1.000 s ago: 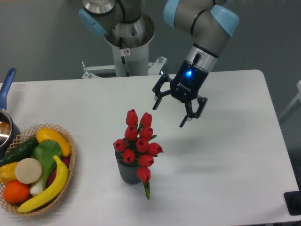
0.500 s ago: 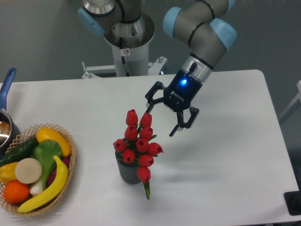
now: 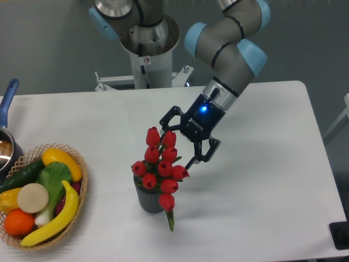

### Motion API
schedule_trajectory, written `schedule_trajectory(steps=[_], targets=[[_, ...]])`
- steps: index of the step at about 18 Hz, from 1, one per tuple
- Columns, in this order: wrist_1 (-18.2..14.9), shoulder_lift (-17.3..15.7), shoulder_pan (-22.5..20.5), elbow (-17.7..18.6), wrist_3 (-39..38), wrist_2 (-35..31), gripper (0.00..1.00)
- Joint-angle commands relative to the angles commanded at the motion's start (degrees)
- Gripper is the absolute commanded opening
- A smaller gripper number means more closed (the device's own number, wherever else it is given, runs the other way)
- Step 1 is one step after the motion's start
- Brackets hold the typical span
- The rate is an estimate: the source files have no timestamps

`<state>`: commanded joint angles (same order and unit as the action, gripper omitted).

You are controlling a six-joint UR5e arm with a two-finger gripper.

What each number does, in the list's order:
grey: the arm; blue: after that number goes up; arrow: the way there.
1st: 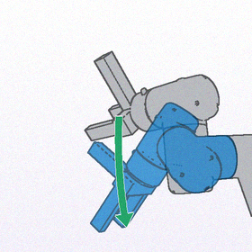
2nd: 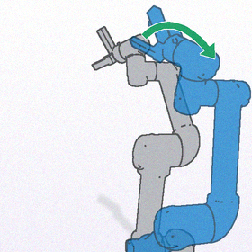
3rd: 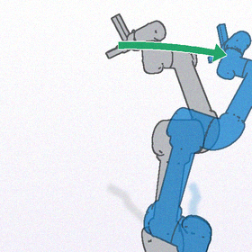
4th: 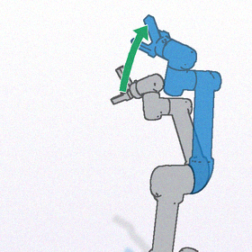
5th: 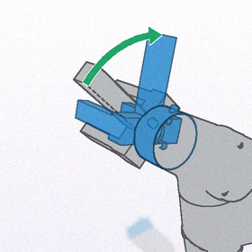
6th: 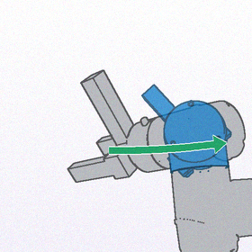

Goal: Pick up the flowers from the vase
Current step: 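Lower the open gripper around the tulip stems above the grey vase, then close the gripper on the tulip stems just below the blooms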

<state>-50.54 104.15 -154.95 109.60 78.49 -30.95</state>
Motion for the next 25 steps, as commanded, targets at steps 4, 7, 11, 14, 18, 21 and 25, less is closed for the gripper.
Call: schedule_trajectory(steps=[4,7,11,14,18,21,25], targets=[[0.2,0.9,0.7,-0.4,0.0,0.4,1.0],[1.1,2.0,1.3,-1.3,-0.2,0.6,1.0],[1.2,3.0,2.4,-2.0,-0.2,0.6,1.0],[1.2,3.3,3.1,-2.4,-0.4,0.7,1.0],[1.3,3.3,3.2,-2.7,-0.4,2.0,1.0],[1.3,3.4,3.3,-2.6,-0.4,2.0,1.0],[1.4,3.4,3.2,-2.7,-0.4,2.4,0.88]])
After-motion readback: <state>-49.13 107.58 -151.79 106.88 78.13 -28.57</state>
